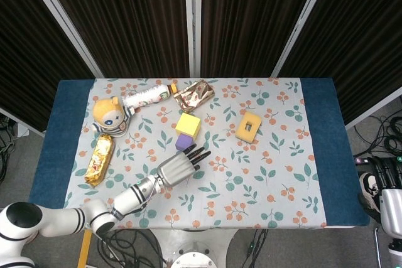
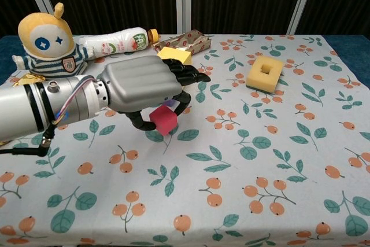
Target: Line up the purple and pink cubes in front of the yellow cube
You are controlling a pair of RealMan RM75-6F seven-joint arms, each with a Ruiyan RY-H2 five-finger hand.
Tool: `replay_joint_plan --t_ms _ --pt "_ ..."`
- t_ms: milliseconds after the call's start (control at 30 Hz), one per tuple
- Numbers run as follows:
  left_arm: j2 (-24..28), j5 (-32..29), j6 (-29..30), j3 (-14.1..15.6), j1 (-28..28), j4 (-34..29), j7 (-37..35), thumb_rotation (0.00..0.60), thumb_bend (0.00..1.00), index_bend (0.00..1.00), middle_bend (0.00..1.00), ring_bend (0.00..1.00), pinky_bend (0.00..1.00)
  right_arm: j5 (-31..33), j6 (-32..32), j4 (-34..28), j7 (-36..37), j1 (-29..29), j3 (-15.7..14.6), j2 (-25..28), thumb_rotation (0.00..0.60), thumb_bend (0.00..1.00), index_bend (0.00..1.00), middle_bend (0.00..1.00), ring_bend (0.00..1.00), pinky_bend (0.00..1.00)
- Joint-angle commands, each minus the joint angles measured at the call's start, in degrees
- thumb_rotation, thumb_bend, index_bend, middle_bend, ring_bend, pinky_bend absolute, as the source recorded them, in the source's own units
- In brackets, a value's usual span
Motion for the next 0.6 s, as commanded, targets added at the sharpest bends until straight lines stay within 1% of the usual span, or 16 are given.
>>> replay_joint_plan --t_ms 33,267,367,600 --pt "0.05 0.81 -0.88 -0.36 -1.26 2.4 -1.52 0.6 0.29 0.54 0.08 0.02 0.14 -0.05 0.16 -0.12 -0.11 -0.12 -0.02 0.03 0.6 0.15 0.11 0.12 0.06 0.19" --pt "-1.34 -0.36 -3.18 -1.42 -2.35 6.57 -3.1 0.6 0.29 0.54 0.08 0.02 0.13 0.01 0.45 -0.52 -0.62 -0.39 0.0 0.16 0.6 0.15 0.11 0.12 0.06 0.19" --pt "-1.59 -1.27 -3.88 -1.71 -2.33 7.25 -2.87 0.6 0.29 0.53 0.07 0.02 0.13 0.15 0.45 -0.6 -0.75 -0.44 0.06 0.17 0.6 0.15 0.11 0.12 0.06 0.19" --pt "-1.98 -1.18 -3.43 -1.6 -2.13 8.78 -1.91 0.6 0.29 0.53 0.07 0.02 0.13 0.29 0.05 -0.67 -0.93 -0.27 0.15 0.17 0.6 0.15 0.11 0.12 0.06 0.19"
